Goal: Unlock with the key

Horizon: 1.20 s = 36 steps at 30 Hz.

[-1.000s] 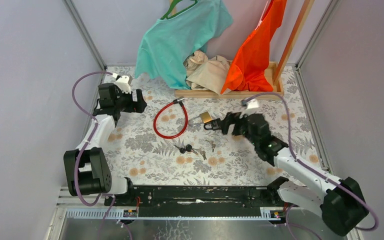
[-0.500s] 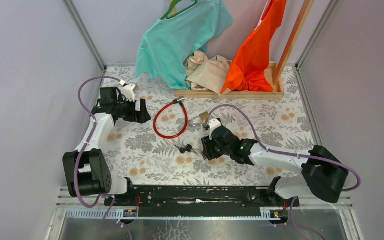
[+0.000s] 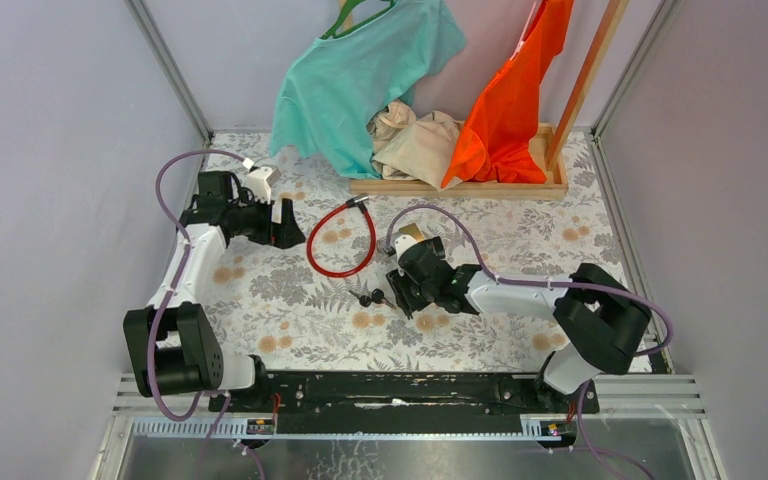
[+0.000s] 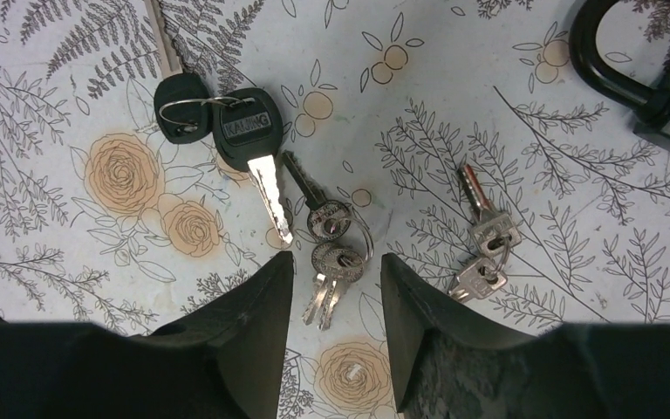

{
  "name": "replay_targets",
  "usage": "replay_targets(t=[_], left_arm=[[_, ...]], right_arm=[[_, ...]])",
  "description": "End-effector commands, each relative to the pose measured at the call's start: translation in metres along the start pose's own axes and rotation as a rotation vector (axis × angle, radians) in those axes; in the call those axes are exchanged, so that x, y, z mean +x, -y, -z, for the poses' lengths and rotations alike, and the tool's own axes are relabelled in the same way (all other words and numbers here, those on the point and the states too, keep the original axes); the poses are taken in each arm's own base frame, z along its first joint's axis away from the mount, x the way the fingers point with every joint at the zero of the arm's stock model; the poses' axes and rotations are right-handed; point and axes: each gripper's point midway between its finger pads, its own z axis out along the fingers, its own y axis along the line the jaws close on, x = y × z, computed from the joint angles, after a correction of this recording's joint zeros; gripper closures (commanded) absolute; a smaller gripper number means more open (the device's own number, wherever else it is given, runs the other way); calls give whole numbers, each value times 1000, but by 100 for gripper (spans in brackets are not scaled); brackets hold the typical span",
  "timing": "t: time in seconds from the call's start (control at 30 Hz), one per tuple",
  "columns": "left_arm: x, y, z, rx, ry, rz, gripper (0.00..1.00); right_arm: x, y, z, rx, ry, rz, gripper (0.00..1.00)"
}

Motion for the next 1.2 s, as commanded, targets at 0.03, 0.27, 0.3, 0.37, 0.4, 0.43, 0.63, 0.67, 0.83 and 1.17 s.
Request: replay_targets(t=[0.03,0.27,0.3,0.37,0.4,0.43,0.63,0.67,0.83,1.17], left_arm=[[-9,11,10,42,26,-24,0],[-9,18,13,63,32,-39,0],[-9,19,14,65,33,-40,0],[-9,21,14,74,32,-43,0],[-10,21,15,77,33,-42,0],[-9,23,15,82,32,-45,0],[-6,35,19,142,35,-54,0],[-6,39,19,161,36,-55,0],[-4,60,21,263,51,-65,0],[21,117,7,465,-52,-175,0]], right_arm=[[-14,-3,-6,16,3,32,52],[-7,-1,-15,23,-38,49,51],[-8,0,-15,24,-39,49,52],[-7,-2,-15,16,-42,52,54],[-1,0,-20,21,-65,53,58],[1,0,-21,18,-72,53,64],[3,-2,-18,-2,-72,50,93],[5,-3,-18,-8,-77,51,97],[-6,-14,0,-81,-5,55,100],[-39,-26,42,-164,162,73,100]])
